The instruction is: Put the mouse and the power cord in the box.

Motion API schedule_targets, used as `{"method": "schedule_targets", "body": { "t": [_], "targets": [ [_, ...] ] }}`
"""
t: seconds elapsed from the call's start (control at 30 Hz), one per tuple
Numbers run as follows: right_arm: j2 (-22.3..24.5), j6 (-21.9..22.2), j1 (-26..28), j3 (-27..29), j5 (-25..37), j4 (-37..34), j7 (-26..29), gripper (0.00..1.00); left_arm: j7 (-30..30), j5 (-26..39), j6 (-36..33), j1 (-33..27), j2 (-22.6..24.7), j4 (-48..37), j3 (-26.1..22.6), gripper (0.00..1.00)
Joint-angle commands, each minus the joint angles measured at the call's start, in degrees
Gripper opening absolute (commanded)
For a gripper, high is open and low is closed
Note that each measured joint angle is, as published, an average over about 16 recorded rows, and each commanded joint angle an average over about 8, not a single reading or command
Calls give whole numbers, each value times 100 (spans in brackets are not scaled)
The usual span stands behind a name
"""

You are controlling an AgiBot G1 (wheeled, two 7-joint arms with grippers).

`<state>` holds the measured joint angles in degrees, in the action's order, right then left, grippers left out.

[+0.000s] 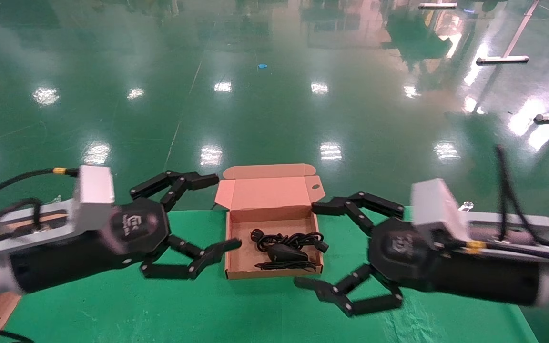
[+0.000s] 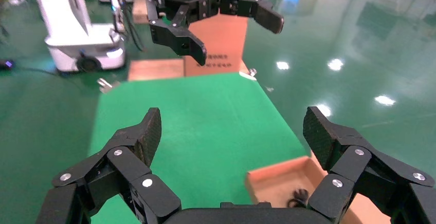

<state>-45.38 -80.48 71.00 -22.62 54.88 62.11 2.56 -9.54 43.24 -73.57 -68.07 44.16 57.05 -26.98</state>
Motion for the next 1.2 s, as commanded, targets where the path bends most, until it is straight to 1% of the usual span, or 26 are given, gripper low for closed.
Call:
{"method": "schedule_targets", "body": {
  "t": [0.03, 0.4, 0.63, 0.8, 1.2],
  "targets": [
    [145, -73, -132, 92, -182, 160, 114, 100, 218, -15, -130, 70, -98, 177, 118, 100],
    [916, -461, -834, 583, -1151, 1014, 724, 100, 1438, -98, -859, 461, -647, 1171, 776, 100],
    [1065, -535, -971, 677, -1347, 1179, 824, 100, 2037, -140, -1231, 660, -927, 1676, 1113, 100],
    [1102, -552, -1008, 700, -1402, 1220, 831, 100, 2164, -157, -1344, 722, -1010, 1821, 1215, 100],
    [1061, -534, -968, 674, -1341, 1170, 824, 100, 2076, -153, -1263, 682, -954, 1719, 1144, 100]
  ]
}}
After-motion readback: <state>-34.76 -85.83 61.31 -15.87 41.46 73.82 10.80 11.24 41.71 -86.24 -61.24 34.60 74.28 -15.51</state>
